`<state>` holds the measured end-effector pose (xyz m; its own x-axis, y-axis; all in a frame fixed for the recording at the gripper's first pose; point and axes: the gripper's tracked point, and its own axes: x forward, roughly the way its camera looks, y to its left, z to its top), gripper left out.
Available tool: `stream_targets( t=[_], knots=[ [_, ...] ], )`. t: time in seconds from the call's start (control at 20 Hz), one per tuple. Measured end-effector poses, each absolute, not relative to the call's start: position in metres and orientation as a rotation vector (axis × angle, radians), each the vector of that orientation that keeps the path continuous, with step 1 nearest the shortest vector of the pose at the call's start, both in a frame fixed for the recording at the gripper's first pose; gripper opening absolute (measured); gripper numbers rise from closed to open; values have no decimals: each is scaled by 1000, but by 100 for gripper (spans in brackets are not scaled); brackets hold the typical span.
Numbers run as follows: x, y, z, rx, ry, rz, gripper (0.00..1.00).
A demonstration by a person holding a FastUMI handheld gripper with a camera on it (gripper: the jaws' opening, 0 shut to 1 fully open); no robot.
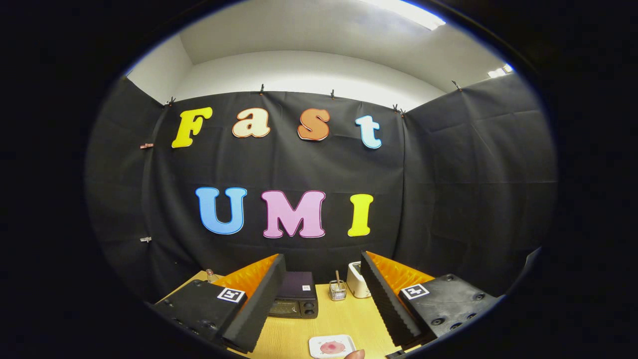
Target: Open the toaster oven, put the food inside, and close the toaster oven door.
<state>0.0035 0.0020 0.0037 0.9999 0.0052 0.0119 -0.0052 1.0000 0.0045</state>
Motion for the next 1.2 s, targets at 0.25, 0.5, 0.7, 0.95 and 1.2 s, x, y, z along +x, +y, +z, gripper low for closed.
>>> stream_targets(
  t=[0.25, 0.5, 0.7, 0.95, 1.2],
  knots=[
    [25, 40, -23, 1, 14, 57, 98],
    [70, 96, -100, 8, 106, 116, 97],
    [111, 131, -174, 18, 206, 140, 98],
    [165, 166, -266, 31, 349, 144, 98],
    [199, 188, -341, 22, 459, 132, 99]
  ],
)
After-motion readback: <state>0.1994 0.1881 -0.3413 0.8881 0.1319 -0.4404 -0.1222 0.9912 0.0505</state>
